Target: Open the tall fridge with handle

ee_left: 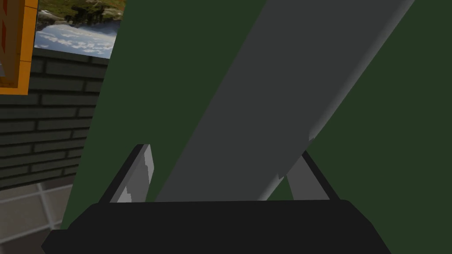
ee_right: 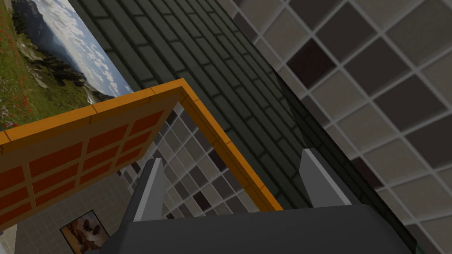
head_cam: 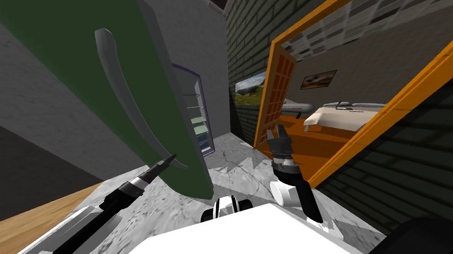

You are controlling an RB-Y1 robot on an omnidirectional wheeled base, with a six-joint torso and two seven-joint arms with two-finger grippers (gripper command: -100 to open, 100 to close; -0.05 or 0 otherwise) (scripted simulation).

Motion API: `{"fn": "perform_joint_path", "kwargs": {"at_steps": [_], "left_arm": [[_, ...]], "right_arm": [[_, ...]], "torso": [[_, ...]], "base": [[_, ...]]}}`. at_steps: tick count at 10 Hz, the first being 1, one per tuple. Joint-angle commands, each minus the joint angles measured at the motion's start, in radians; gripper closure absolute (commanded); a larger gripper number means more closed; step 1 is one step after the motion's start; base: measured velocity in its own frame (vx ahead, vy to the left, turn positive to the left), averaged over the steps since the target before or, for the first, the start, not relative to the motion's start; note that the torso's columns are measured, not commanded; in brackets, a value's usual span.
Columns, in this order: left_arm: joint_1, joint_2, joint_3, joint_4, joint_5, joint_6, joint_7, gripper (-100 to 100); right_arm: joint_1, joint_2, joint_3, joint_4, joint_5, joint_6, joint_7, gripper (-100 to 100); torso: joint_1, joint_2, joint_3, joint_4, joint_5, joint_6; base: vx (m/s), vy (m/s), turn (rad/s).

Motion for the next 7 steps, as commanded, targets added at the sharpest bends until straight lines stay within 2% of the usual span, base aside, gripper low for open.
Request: {"fn": "perform_joint_path", "kwargs": {"at_steps": [1, 3, 5, 6, 7], "left_arm": [[-0.016, 0.002, -0.008, 0.075, 0.001, -0.039, 0.005, 100], [-0.016, 0.002, -0.008, 0.106, 0.001, -0.039, 0.005, 100], [-0.016, 0.002, -0.008, 0.145, 0.001, -0.039, 0.005, 100], [-0.074, 0.029, -0.017, 0.172, 0.007, -0.100, 0.016, 100], [-0.098, 0.029, -0.017, 0.195, 0.007, -0.122, 0.016, 100]], "right_arm": [[0.000, 0.000, 0.000, 0.000, 0.000, 0.000, 0.000, 0], [0.001, 0.000, 0.000, 0.000, 0.000, 0.000, 0.000, 0], [0.001, 0.000, 0.000, 0.000, 0.000, 0.000, 0.000, 0], [0.001, 0.000, 0.000, 0.000, 0.000, 0.000, 0.000, 0], [0.000, 0.000, 0.000, 0.000, 0.000, 0.000, 0.000, 0]], "torso": [[-0.004, -0.006, -0.004, 0.000, -0.002, -0.005], [-0.005, -0.022, -0.015, -0.007, -0.003, -0.003], [0.006, -0.026, -0.016, -0.009, 0.001, -0.004], [0.010, -0.025, -0.015, -0.010, 0.003, -0.005], [0.013, -0.010, -0.007, -0.005, 0.004, -0.002]], "base": [[-0.046, 0.032, 0.048], [-0.002, -0.020, 0.025], [0.011, -0.022, -0.010], [-0.246, 0.087, -0.321], [-0.301, 0.131, -0.389]]}}
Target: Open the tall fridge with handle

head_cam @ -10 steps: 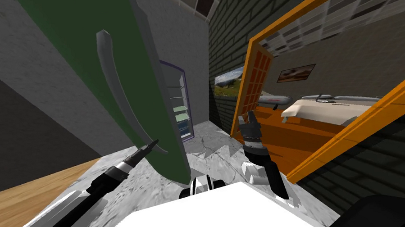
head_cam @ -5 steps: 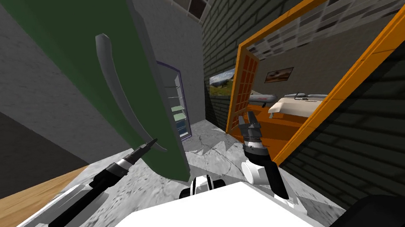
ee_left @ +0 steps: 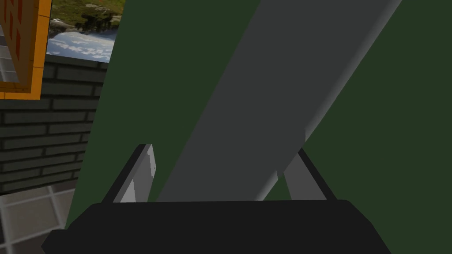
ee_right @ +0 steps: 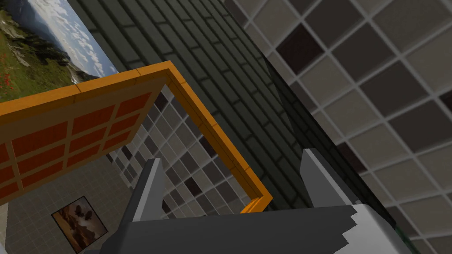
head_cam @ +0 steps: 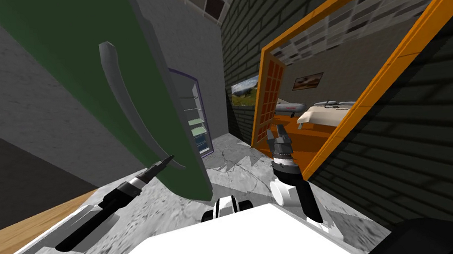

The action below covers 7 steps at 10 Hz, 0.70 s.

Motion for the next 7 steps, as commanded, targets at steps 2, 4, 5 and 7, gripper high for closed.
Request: {"fn": "perform_joint_path", "kwargs": {"at_steps": [2, 4, 5, 7], "left_arm": [[-0.044, 0.012, -0.006, 0.109, 0.003, -0.065, 0.007, 100], [-0.044, 0.012, -0.006, 0.145, 0.003, -0.065, 0.007, 100], [-0.044, 0.012, -0.006, 0.176, 0.003, -0.065, 0.007, 100], [-0.044, 0.012, -0.006, 0.190, 0.003, -0.065, 0.007, 100]], "right_arm": [[0.000, 0.000, 0.000, 0.000, 0.000, 0.000, 0.000, 0], [0.001, 0.000, 0.000, 0.000, 0.000, 0.000, 0.000, 0], [0.001, 0.000, 0.000, 0.000, 0.000, 0.000, 0.000, 0], [0.001, 0.000, 0.000, 0.000, 0.000, 0.000, 0.000, 0]], "torso": [[-0.013, -0.002, 0.000, 0.003, -0.005, -0.005], [-0.013, -0.017, -0.010, -0.002, -0.006, -0.003], [-0.008, -0.018, -0.011, -0.003, -0.004, -0.003], [0.001, -0.017, -0.009, -0.006, 0.002, -0.004]], "base": [[-0.083, 0.052, -0.026], [0.000, -0.025, 0.017], [0.014, -0.019, 0.002], [0.015, -0.008, -0.014]]}}
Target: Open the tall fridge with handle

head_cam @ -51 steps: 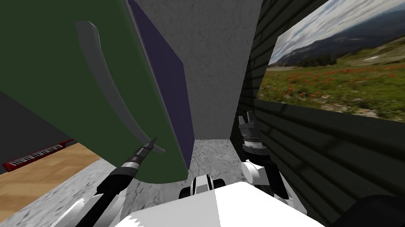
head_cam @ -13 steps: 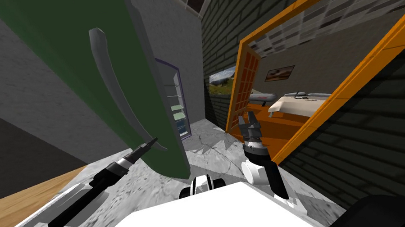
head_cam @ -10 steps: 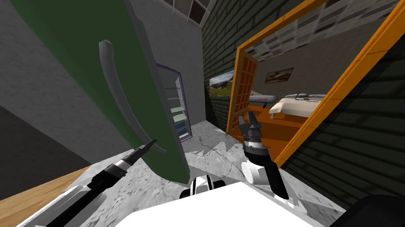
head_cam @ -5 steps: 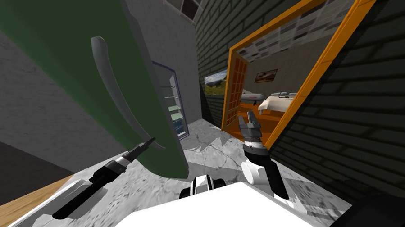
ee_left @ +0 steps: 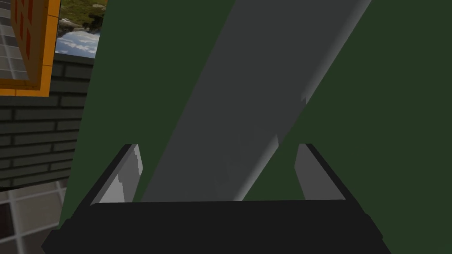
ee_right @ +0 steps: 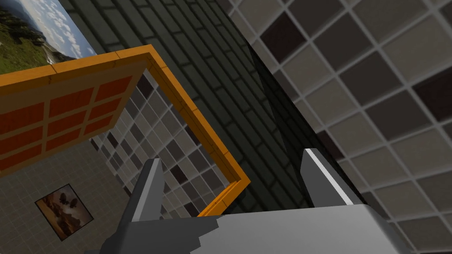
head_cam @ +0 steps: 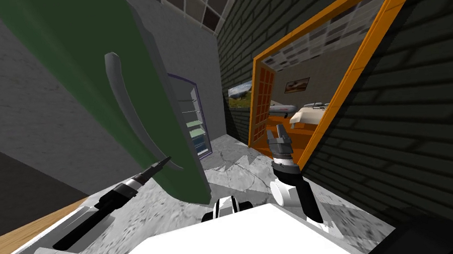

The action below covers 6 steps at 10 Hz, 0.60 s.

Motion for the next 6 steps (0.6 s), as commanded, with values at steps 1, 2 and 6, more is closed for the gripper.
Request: {"fn": "perform_joint_path", "kwargs": {"at_steps": [1, 2, 6], "left_arm": [[-0.052, 0.030, -0.010, 0.056, 0.005, -0.048, 0.014, 100], [-0.077, 0.030, -0.010, 0.085, 0.005, -0.078, 0.014, 100], [-0.077, 0.030, -0.010, 0.193, 0.005, -0.082, 0.014, 100]], "right_arm": [[0.000, 0.000, 0.000, 0.000, 0.000, 0.000, 0.000, 0], [-0.001, 0.000, 0.000, 0.000, 0.000, 0.000, 0.000, 0], [0.000, 0.000, 0.000, 0.000, 0.000, 0.000, 0.000, 0]], "torso": [[0.003, 0.000, 0.000, 0.000, 0.001, -0.001], [0.001, 0.014, 0.007, 0.005, -0.001, 0.002], [-0.011, -0.002, -0.003, 0.004, -0.007, 0.000]], "base": [[-0.249, 0.032, -0.334], [-0.299, 0.112, -0.345], [-0.049, 0.019, -0.005]]}}
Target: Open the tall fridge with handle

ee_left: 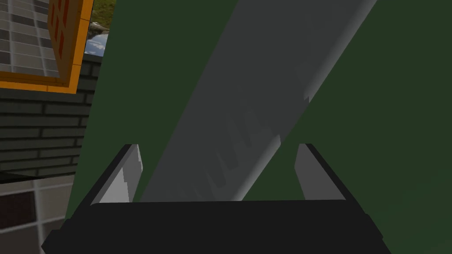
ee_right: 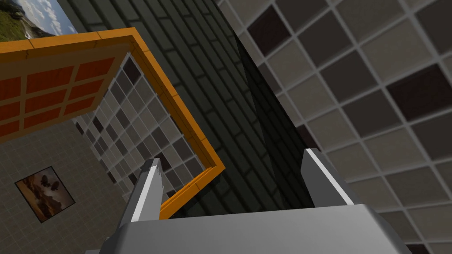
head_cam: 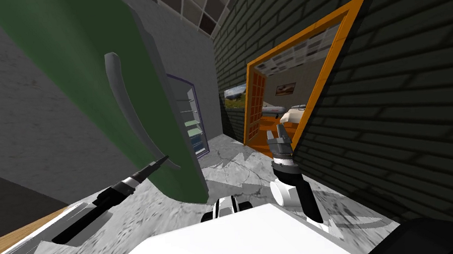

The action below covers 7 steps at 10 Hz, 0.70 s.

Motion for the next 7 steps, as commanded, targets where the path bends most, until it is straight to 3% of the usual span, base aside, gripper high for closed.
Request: {"fn": "perform_joint_path", "kwargs": {"at_steps": [1, 4, 5, 7], "left_arm": [[0.004, 0.002, 0.005, 0.049, 0.001, 0.016, 0.002, 100], [0.004, 0.002, 0.005, 0.077, 0.001, 0.016, 0.002, 100], [0.006, 0.019, 0.002, 0.045, 0.010, -0.042, 0.019, 100], [0.021, 0.041, 0.002, 0.017, 0.019, -0.062, 0.042, 100]], "right_arm": [[0.000, 0.000, 0.000, 0.000, 0.000, 0.000, 0.000, 0], [0.000, 0.000, 0.000, 0.000, 0.000, 0.000, 0.000, 0], [0.000, 0.000, 0.000, 0.000, 0.000, 0.000, 0.000, 0], [0.000, 0.000, 0.000, 0.000, 0.000, 0.000, 0.000, 0]], "torso": [[0.004, -0.001, -0.001, -0.001, 0.001, 0.000], [0.020, 0.002, 0.002, -0.002, 0.009, -0.005], [0.021, 0.002, 0.002, -0.003, 0.010, -0.004], [0.016, 0.015, 0.010, 0.004, 0.006, -0.003]], "base": [[0.021, -0.020, -0.020], [0.006, -0.012, -0.010], [-0.136, 0.059, 0.084], [-0.157, 0.147, 0.068]]}}
